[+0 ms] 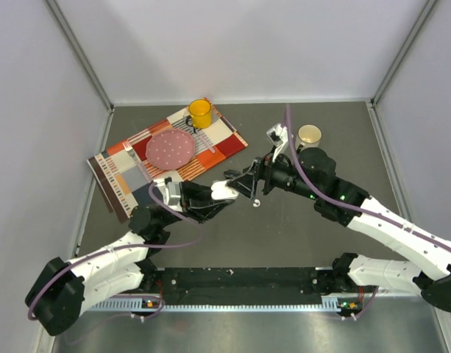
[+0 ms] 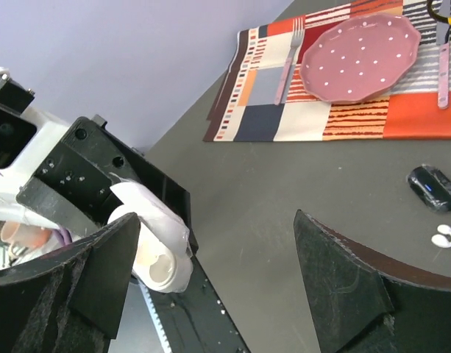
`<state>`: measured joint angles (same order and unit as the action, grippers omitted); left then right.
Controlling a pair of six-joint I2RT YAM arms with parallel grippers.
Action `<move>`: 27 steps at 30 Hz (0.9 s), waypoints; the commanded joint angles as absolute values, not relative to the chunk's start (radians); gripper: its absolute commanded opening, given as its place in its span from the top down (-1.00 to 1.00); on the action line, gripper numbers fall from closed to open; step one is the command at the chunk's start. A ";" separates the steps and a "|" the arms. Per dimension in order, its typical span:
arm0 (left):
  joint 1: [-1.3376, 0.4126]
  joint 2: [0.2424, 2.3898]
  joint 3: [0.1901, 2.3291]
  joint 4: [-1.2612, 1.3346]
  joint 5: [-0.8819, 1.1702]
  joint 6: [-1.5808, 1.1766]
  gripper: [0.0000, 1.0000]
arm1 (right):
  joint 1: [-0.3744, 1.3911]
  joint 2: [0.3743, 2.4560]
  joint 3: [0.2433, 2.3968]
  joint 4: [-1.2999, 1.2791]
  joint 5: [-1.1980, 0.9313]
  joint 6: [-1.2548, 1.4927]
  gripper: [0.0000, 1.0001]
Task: Insert the wireless bluetooth earbuds into the charging case
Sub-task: Open the charging case, then pick up the earbud from the center of the board.
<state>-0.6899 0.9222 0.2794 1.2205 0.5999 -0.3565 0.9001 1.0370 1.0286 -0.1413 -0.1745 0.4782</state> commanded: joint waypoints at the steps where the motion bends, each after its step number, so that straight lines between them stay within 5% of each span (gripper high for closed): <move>1: -0.704 0.853 0.292 1.252 0.684 -0.341 1.00 | 0.878 1.054 1.077 -0.078 -0.074 0.521 -0.68; 22: -0.704 0.533 0.175 0.947 0.514 -0.262 1.00 | 0.724 0.994 0.992 -0.169 0.081 0.629 -0.73; 27: -0.704 0.453 0.178 0.842 0.488 -0.235 1.00 | 0.690 1.040 0.993 -0.270 0.071 0.594 -0.50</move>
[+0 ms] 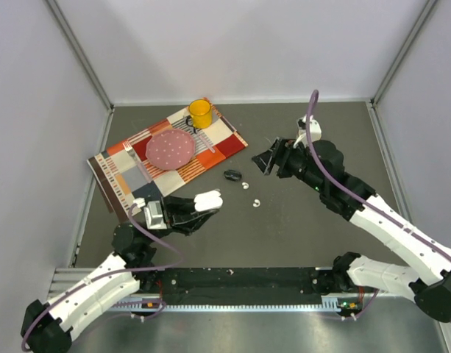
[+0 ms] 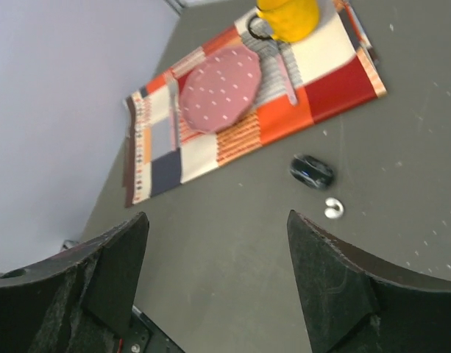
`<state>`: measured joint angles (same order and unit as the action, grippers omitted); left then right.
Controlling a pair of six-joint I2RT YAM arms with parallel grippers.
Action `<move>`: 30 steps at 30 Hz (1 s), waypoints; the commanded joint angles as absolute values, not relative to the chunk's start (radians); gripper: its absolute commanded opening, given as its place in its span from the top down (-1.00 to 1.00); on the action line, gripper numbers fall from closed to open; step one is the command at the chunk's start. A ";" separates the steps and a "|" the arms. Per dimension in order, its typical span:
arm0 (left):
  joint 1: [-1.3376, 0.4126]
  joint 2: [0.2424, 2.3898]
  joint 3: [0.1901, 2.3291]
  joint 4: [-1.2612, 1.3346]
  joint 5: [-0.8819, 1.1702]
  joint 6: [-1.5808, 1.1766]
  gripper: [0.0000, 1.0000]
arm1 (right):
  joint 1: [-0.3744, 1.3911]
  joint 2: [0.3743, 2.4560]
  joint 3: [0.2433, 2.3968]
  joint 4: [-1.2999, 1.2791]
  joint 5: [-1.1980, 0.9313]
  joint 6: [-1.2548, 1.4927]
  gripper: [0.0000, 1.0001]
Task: Insert the wireless bluetooth earbuds into the charging case
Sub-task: Pick up the earbud from the center of the board.
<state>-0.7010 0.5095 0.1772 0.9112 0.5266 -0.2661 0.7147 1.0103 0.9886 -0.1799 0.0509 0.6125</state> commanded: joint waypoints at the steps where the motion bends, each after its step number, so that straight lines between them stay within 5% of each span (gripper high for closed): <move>1: -0.704 0.442 0.179 0.830 0.483 -0.233 1.00 | 0.689 1.057 0.982 -0.291 0.074 0.591 -0.49; 20: -0.704 0.333 0.170 0.701 0.434 -0.209 1.00 | 0.566 1.238 0.664 -0.149 -0.057 0.837 0.28; 30: -0.704 0.350 0.176 0.695 0.428 -0.224 1.00 | 0.538 1.367 0.614 -0.011 -0.152 0.868 0.31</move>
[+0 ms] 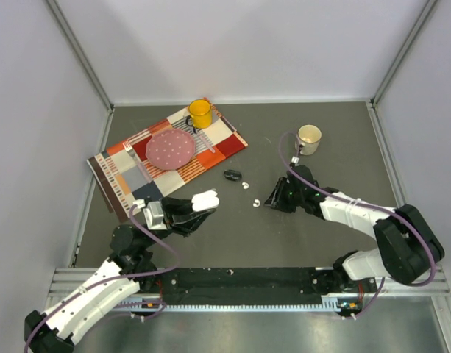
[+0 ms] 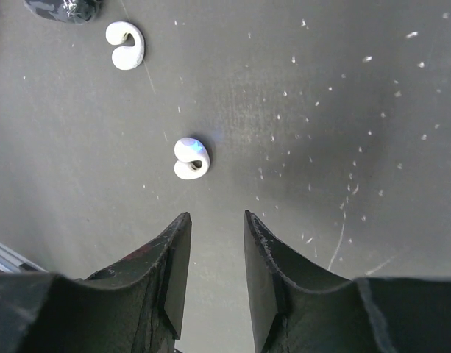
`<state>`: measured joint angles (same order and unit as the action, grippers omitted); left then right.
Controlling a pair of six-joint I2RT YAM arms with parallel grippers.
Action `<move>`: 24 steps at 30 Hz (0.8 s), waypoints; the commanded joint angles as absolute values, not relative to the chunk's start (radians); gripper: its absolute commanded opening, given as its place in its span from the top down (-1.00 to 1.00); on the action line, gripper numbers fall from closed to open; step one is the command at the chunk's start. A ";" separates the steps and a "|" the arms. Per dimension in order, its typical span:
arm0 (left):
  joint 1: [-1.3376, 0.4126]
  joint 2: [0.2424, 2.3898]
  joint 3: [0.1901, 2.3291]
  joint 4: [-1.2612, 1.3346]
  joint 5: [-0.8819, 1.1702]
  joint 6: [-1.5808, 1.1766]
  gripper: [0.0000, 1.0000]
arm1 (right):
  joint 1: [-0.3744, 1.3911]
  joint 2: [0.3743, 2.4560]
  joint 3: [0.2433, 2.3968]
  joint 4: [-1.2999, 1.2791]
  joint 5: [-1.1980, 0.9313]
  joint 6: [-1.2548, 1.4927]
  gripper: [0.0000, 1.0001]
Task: Insert the wireless bluetooth earbuds into the charging case
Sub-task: Pick up the earbud from the center of the board.
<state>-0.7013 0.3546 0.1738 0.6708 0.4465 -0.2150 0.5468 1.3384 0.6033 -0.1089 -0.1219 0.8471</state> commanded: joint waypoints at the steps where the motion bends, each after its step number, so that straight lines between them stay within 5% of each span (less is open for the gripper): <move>1: -0.704 0.348 0.175 0.693 0.428 -0.224 1.00 | 0.538 1.385 0.611 -0.006 -0.152 0.873 0.31; 24: -0.703 0.341 0.181 0.640 0.403 -0.209 1.00 | 0.538 1.562 0.637 0.121 -0.196 0.899 0.40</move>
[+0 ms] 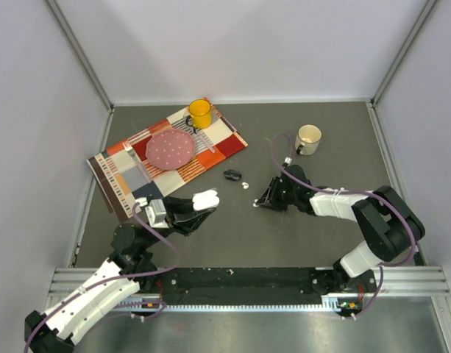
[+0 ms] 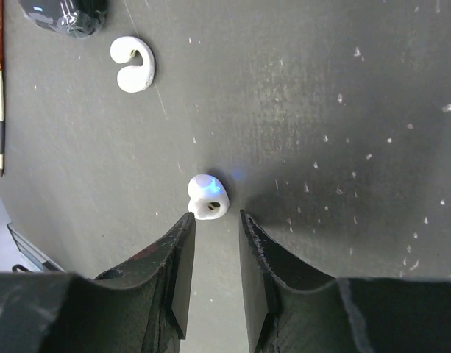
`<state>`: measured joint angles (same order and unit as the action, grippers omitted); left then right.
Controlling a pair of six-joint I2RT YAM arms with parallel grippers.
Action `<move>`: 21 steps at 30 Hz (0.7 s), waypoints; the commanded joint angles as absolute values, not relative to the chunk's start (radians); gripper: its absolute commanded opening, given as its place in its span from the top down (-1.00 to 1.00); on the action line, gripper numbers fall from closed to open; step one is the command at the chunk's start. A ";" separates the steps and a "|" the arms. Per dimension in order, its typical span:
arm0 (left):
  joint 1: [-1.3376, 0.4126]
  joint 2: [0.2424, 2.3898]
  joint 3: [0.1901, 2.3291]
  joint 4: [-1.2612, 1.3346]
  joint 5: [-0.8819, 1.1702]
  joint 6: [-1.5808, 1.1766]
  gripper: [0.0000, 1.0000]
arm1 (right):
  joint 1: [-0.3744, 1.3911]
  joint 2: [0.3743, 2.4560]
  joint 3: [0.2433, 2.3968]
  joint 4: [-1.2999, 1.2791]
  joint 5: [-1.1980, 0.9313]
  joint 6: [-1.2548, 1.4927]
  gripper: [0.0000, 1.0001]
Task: Insert the wireless bluetooth earbuds into the charging case
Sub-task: Pick up the earbud from the center of the board.
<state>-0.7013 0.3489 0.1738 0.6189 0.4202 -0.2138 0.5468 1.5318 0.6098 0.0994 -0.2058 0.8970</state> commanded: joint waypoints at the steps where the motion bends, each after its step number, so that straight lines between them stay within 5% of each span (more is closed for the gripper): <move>1: -0.704 0.342 0.181 0.640 0.403 -0.209 1.00 | 0.540 1.565 0.638 0.123 -0.195 0.899 0.40; 21: -0.704 0.339 0.187 0.612 0.397 -0.215 1.00 | 0.560 1.594 0.670 0.121 -0.192 0.897 0.56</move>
